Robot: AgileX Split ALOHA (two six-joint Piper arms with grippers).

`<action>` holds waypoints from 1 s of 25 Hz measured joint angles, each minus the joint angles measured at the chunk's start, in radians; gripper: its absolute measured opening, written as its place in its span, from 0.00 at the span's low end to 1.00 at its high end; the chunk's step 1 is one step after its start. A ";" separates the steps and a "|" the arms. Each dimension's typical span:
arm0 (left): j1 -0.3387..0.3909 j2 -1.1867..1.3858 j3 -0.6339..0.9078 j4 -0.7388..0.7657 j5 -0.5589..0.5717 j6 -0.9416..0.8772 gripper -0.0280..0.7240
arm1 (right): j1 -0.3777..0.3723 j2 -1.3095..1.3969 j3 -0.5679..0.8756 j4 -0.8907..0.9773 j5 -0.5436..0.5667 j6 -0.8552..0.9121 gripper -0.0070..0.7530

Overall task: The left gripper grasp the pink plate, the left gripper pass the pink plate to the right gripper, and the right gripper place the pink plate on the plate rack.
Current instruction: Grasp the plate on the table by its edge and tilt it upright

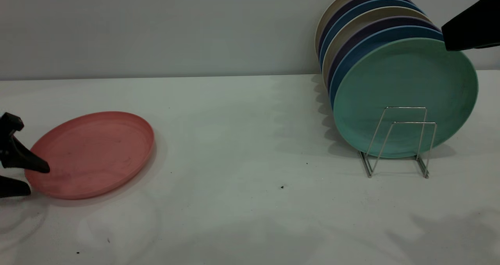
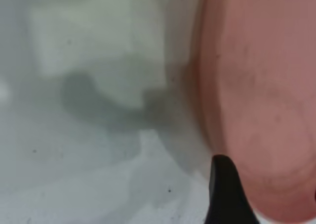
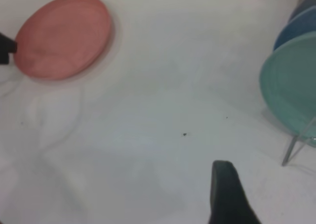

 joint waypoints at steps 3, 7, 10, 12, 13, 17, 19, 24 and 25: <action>0.000 0.007 0.000 0.009 0.017 0.001 0.65 | 0.000 0.000 0.000 0.000 -0.004 0.000 0.59; 0.000 0.007 0.000 0.011 -0.008 0.002 0.65 | 0.000 0.000 0.000 0.000 -0.010 0.000 0.59; 0.000 0.008 0.000 0.011 -0.029 0.002 0.65 | 0.000 0.000 0.000 0.000 -0.025 0.000 0.59; 0.000 0.008 -0.003 0.002 -0.027 0.008 0.65 | 0.000 0.000 0.000 0.000 -0.031 0.000 0.59; 0.000 0.008 -0.007 -0.004 -0.023 0.015 0.65 | 0.000 0.000 0.000 0.001 -0.031 0.000 0.59; -0.002 0.008 -0.009 -0.045 -0.013 0.047 0.65 | 0.000 0.000 0.000 0.001 -0.031 0.000 0.59; -0.004 0.009 -0.009 -0.047 -0.013 0.051 0.65 | 0.000 0.000 0.000 0.001 -0.031 0.000 0.59; -0.004 0.009 -0.009 -0.049 -0.013 0.055 0.65 | 0.000 0.000 0.000 0.009 -0.032 0.000 0.59; -0.004 0.009 -0.009 -0.049 -0.013 0.055 0.65 | 0.000 0.000 0.000 0.012 -0.032 0.000 0.59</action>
